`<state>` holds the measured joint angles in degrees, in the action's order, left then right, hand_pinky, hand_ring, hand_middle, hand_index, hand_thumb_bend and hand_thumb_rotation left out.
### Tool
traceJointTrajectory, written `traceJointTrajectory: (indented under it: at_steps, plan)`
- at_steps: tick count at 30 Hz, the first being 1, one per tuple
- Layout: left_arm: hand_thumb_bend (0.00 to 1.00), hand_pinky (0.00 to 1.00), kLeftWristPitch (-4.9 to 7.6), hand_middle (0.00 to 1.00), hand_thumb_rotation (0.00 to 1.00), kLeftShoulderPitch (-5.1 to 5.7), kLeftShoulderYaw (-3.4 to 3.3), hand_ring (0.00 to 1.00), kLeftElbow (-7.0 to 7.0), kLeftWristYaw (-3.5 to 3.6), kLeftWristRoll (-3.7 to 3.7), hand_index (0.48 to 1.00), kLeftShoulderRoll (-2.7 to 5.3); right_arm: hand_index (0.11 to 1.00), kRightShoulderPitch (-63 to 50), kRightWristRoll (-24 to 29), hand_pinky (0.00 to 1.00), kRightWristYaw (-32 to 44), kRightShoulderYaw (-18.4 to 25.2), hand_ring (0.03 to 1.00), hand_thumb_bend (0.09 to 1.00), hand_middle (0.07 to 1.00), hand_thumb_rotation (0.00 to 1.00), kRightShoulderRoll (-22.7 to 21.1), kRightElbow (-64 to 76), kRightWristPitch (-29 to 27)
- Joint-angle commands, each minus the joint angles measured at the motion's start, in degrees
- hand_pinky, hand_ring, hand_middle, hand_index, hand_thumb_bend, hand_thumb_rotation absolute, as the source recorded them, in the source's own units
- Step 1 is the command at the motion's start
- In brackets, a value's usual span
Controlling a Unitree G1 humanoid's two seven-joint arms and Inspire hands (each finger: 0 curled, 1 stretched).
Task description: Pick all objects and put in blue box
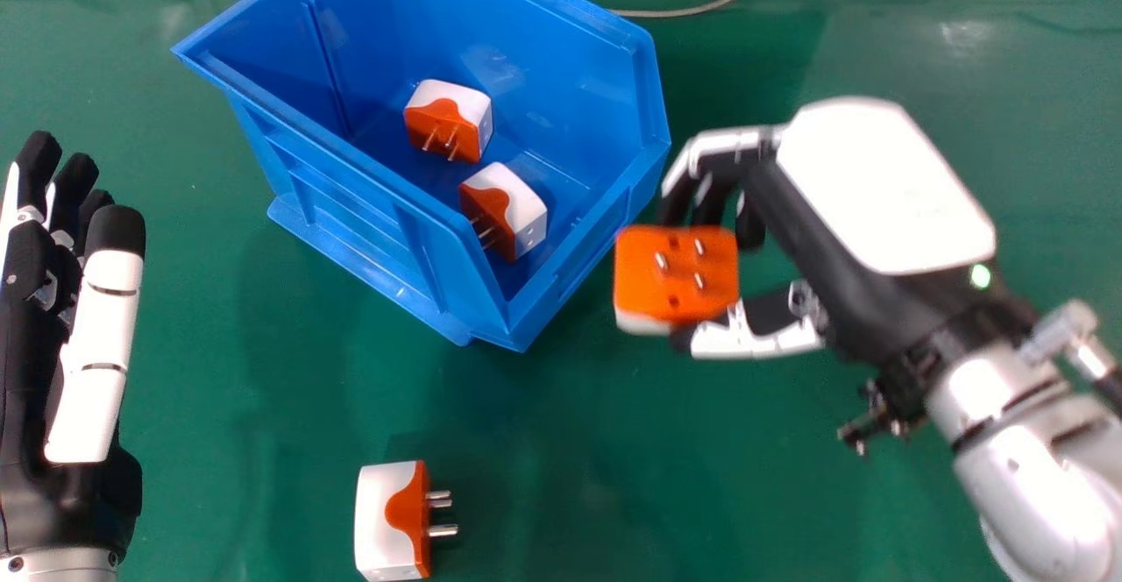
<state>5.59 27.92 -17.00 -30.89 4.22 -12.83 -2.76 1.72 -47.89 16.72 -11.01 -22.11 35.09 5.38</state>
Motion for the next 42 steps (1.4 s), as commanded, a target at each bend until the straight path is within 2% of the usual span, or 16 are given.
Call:
traceJointTrajectory:
  at_steps: [1, 4, 7, 12, 14, 16, 18, 21, 24, 25, 28, 30, 33, 35, 39, 42]
  plan:
    - [0.59, 0.95, 1.17, 0.97, 0.7, -0.36, -0.47, 0.97, -0.29, 0.22, 0.31, 0.966, -0.44, 0.536, 4.2, -0.2, 0.29, -1.1, 0.3, 0.396, 0.492, 0.493, 0.0, 0.7, -0.7, -1.2]
    - [0.59, 0.95, 1.15, 0.97, 0.7, -0.51, -0.68, 0.97, -0.19, 0.55, 0.01, 0.964, -0.61, 0.54, 8.8, -1.2, 0.3, -2.9, -0.5, 0.397, 0.491, 0.492, 0.0, 1.0, -4.5, -2.8]
    - [0.6, 0.95, 0.69, 0.97, 0.7, -0.47, -0.78, 0.97, -0.62, 0.34, 0.41, 0.965, -0.62, 0.547, 12.7, -2.2, 0.3, -4.9, -1.4, 0.395, 0.49, 0.489, 0.0, 1.3, -8.6, -4.4]
    - [0.6, 0.94, 0.95, 0.96, 0.7, -0.7, -0.95, 0.96, -0.33, 0.64, 0.26, 0.961, -0.82, 0.551, 19.4, -4.6, 0.29, -4.8, -4.3, 0.388, 0.488, 0.48, 0.0, 4.9, -15.4, -1.6]
    - [0.6, 0.94, 0.9, 0.96, 0.7, -0.83, -1.05, 0.96, -0.31, 0.64, 0.44, 0.961, -0.96, 0.551, 22.0, -5.9, 0.29, -5.9, -5.5, 0.388, 0.487, 0.479, 0.0, 5.6, -18.3, -1.7]
    - [0.6, 0.94, 0.72, 0.96, 0.7, -0.85, -1.11, 0.96, -0.42, 0.55, 0.59, 0.961, -1.01, 0.549, 24.6, -6.3, 0.29, -8.1, -6.6, 0.386, 0.487, 0.478, 0.0, 5.4, -22.2, -3.7]
    - [0.6, 0.93, 0.71, 0.96, 0.7, -0.98, -1.24, 0.96, -0.33, 0.36, 1.16, 0.962, -1.12, 0.547, 27.3, -7.0, 0.28, -9.5, -7.7, 0.385, 0.486, 0.478, 0.0, 5.5, -25.9, -4.6]
    - [0.6, 0.93, -0.41, 0.96, 0.7, -0.85, -1.16, 0.96, -1.08, -0.28, 1.29, 0.962, -0.72, 0.545, 31.1, -7.7, 0.28, -10.3, -9.3, 0.383, 0.486, 0.477, 0.0, 6.8, -31.2, -4.2]
    - [0.6, 0.92, 0.91, 0.96, 0.7, -1.17, -1.04, 0.96, -0.37, 0.02, 1.7, 0.959, -0.79, 0.543, 34.6, -7.3, 0.27, -12.1, -10.6, 0.381, 0.485, 0.479, 0.0, 7.9, -37.0, -4.7]
    - [0.6, 0.92, 1.79, 0.96, 0.7, -1.4, -1.03, 0.96, 0.27, 0.48, 1.56, 0.954, -0.93, 0.541, 35.6, -7.0, 0.27, -12.9, -11.0, 0.385, 0.485, 0.487, 0.0, 8.3, -39.0, -5.1]
    - [0.6, 0.92, 2.79, 0.96, 0.71, -1.69, -1.25, 0.95, 1.45, 0.88, 1.49, 0.951, -0.94, 0.54, 38.7, -6.1, 0.26, -15.9, -11.9, 0.389, 0.485, 0.494, 0.0, 10.0, -45.7, -5.8]
    - [0.6, 0.92, 3.14, 0.96, 0.71, -1.94, -1.39, 0.95, 2.02, 1.15, 1.16, 0.948, -0.9, 0.539, 40.3, -6.5, 0.26, -17.1, -12.6, 0.394, 0.485, 0.502, 0.0, 10.9, -48.9, -5.1]
    - [0.59, 0.92, 3.55, 0.95, 0.72, -2.11, -1.43, 0.95, 2.45, 0.99, 1.58, 0.941, -0.81, 0.535, 43.6, -6.0, 0.26, -20.2, -13.8, 0.404, 0.486, 0.517, 0.0, 12.2, -56.2, -6.3]
    - [0.59, 0.92, 3.75, 0.95, 0.72, -2.17, -1.42, 0.95, 2.68, 1.23, 1.36, 0.941, -0.9, 0.535, 45.7, -4.9, 0.26, -21.7, -14.3, 0.404, 0.486, 0.517, 0.0, 13.2, -61.6, -7.4]
    - [0.59, 0.92, 3.26, 0.95, 0.72, -2.15, -1.37, 0.95, 2.69, 0.91, 1.59, 0.939, -0.81, 0.544, 50.0, -4.0, 0.27, -26.0, -15.8, 0.412, 0.485, 0.524, 0.0, 14.9, -72.1, -10.0]
    - [0.59, 0.92, 3.44, 0.95, 0.72, -2.19, -1.29, 0.95, 2.79, 0.94, 1.63, 0.937, -0.82, 0.551, 52.5, -2.9, 0.27, -28.1, -16.5, 0.414, 0.486, 0.523, 0.0, 16.4, -78.7, -10.8]
